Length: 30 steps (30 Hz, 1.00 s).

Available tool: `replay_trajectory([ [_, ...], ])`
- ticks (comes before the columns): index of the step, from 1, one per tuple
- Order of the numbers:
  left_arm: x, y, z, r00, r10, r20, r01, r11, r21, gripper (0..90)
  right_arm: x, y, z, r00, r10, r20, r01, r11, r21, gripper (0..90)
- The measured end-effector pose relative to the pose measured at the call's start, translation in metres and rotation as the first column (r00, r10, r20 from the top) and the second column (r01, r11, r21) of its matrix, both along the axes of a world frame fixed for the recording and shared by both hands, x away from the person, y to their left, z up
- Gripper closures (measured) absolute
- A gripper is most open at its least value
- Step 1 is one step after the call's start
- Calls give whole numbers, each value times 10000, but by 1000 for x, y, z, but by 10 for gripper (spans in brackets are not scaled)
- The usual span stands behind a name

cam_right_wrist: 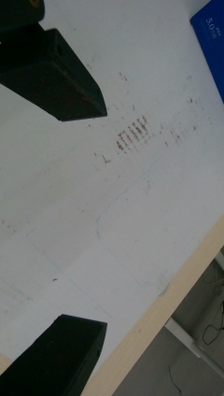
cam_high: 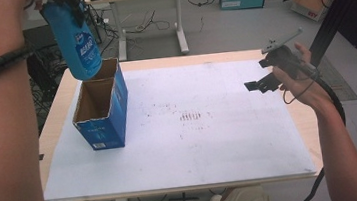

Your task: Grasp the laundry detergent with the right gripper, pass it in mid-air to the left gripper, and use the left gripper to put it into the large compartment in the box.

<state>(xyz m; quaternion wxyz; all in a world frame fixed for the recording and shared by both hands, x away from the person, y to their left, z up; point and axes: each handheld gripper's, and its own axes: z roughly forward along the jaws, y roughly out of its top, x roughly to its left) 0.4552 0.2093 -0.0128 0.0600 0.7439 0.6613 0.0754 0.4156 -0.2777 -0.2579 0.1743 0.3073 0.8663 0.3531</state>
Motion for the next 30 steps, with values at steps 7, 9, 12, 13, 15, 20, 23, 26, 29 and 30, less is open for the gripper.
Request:
replay_trajectory([
  [7,5,12,-5,9972,718,232,-715,9974,-129,369,-2,-1,3,10000,-83,29,84,10000,-44,2],
  [9,6,13,-7,9970,756,188,-755,9971,-77,369,-2,-2,3,10000,-93,30,93,9999,-89,2],
  [12,8,14,-10,9963,845,133,-845,9964,-2,369,-2,-2,2,9999,-112,22,112,9998,-136,2],
  [13,8,15,-10,9970,760,120,-761,9971,50,369,-2,-2,2,10000,-61,41,62,9999,-152,2],
  [15,8,14,-12,9954,946,156,-944,9955,-87,369,-3,-1,2,9999,-122,16,122,9998,-138,2],
  [20,8,17,-14,9962,845,211,-842,9963,-143,369,-3,-2,2,9999,-142,40,143,9998,-171,2],
  [23,8,19,-16,9957,900,234,-898,9959,-118,369,-3,-2,2,9999,-121,66,122,9998,-187,2],
  [26,8,19,-19,9954,933,199,-932,9956,-87,369,-3,-2,2,9999,-88,85,90,9997,-211,2],
  [29,8,20,-23,9949,988,184,-985,9950,-160,369,-4,-1,1,10000,-72,45,73,9997,-239,2],
  [30,8,20,-24,9947,1016,181,-1012,9947,-185,369,-4,-1,1,10000,-42,39,43,9996,-281,2],
])
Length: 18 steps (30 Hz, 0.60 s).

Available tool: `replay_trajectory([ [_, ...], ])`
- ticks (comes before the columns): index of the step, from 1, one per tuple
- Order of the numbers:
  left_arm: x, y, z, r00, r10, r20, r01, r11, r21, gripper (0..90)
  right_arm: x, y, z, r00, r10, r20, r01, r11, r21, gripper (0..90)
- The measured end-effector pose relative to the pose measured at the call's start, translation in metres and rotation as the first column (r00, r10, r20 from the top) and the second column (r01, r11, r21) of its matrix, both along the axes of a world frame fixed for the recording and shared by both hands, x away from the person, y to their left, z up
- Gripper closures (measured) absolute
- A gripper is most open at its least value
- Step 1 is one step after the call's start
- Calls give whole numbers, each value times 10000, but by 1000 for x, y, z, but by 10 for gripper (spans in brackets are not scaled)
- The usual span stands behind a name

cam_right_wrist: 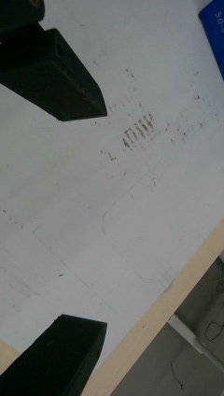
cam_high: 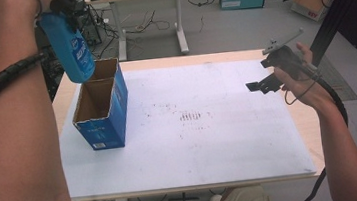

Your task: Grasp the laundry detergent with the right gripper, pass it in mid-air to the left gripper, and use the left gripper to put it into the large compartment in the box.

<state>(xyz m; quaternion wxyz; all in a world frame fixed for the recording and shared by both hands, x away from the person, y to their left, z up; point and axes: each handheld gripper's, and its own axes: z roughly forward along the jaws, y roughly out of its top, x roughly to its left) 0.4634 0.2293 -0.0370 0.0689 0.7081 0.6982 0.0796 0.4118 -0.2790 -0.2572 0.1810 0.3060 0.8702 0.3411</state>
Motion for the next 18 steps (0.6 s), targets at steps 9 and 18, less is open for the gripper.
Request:
replay_trajectory([
  [9,3,1,-17,10000,-36,-90,37,10000,42,369,0,0,0,10000,31,59,-31,10000,-25,2],
  [18,2,5,-33,10000,-50,-35,50,9999,-138,369,-1,2,2,9999,42,128,-42,10000,-60,2],
])
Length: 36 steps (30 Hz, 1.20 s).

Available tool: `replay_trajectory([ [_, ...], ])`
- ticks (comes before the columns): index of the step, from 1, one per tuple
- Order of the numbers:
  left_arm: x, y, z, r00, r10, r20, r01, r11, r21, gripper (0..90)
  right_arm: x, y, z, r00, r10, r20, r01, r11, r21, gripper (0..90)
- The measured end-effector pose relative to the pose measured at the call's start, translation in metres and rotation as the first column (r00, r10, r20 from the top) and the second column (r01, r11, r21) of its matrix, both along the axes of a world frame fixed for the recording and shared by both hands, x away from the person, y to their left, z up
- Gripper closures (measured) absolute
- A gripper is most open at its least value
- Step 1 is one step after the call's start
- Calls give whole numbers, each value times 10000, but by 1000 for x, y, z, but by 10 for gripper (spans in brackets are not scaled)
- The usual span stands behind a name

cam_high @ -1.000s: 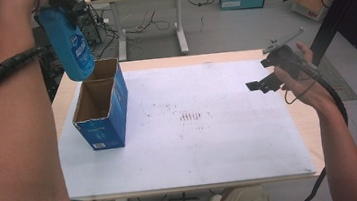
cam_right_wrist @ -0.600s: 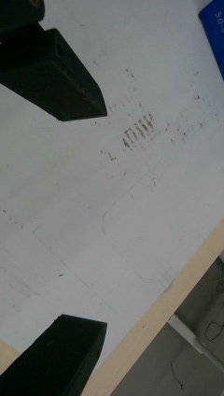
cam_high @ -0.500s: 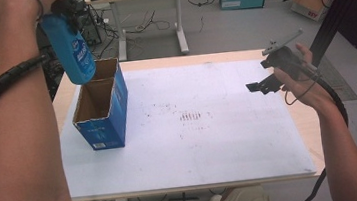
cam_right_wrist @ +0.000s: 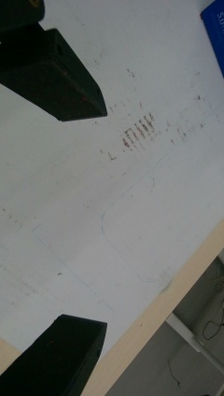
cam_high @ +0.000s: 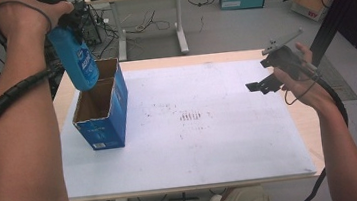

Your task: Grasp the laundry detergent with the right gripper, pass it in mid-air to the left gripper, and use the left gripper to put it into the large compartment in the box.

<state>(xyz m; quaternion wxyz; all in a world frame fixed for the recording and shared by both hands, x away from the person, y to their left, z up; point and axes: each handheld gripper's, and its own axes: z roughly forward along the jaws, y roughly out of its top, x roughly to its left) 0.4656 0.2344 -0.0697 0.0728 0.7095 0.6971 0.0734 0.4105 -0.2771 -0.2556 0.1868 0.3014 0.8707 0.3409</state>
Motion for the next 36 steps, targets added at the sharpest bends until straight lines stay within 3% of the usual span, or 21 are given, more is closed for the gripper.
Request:
replay_trajectory([
  [6,-2,5,-15,10000,40,-58,-41,9997,-245,369,0,2,0,10000,-35,26,35,10000,-24,2],
  [15,-4,10,-39,10000,11,-62,-12,9998,-193,369,-1,3,2,10000,5,51,-4,9999,-116,2],
  [21,-4,11,-58,9998,-37,-175,29,9990,-450,369,-1,5,-1,10000,73,28,-73,9998,-192,2],
  [27,-5,11,-75,9993,-266,-250,257,9990,-356,369,-1,5,-1,10000,48,51,-47,9998,-194,2],
  [36,-6,12,-102,9995,-78,-320,62,9986,-520,369,-1,4,-5,10000,-19,-28,18,9997,-238,2],
])
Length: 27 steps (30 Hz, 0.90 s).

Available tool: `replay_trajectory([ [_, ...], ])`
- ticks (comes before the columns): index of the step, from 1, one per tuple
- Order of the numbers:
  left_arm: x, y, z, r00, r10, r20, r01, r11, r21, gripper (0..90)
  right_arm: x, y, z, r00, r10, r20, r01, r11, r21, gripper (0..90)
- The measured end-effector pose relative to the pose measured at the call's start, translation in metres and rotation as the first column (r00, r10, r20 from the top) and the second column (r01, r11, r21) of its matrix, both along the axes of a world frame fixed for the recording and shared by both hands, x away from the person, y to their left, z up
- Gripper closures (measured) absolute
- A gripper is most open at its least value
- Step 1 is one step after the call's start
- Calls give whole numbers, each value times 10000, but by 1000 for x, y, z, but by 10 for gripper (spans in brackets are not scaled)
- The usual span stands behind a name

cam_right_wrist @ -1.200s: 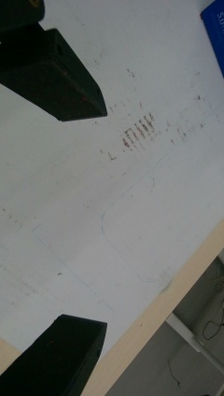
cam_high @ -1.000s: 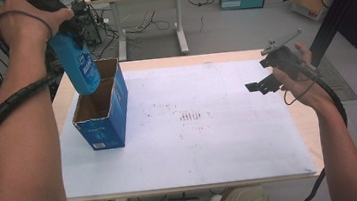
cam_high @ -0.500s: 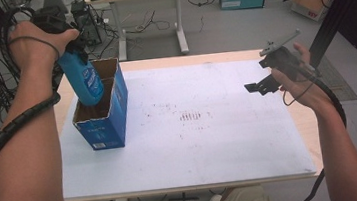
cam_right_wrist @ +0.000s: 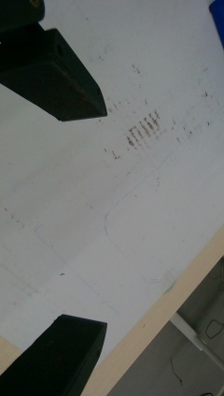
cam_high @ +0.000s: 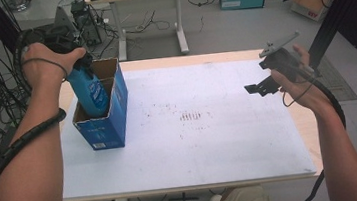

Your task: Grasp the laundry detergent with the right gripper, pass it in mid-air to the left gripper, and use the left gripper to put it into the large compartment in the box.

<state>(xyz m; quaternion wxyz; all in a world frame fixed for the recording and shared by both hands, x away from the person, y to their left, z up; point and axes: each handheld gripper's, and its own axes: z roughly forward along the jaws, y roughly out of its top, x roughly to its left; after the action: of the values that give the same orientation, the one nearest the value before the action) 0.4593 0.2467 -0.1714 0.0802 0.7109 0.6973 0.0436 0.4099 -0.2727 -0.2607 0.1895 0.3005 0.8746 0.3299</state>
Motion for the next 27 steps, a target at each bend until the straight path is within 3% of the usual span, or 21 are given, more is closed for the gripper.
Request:
replay_trajectory([
  [16,1,-3,-45,10000,-53,-12,54,9998,211,369,4,4,-8,9999,66,-141,-68,9999,-124,2],
  [27,2,-4,-69,9999,-57,-103,59,9998,187,369,5,4,-15,9993,228,-305,-233,9996,-154,2],
])
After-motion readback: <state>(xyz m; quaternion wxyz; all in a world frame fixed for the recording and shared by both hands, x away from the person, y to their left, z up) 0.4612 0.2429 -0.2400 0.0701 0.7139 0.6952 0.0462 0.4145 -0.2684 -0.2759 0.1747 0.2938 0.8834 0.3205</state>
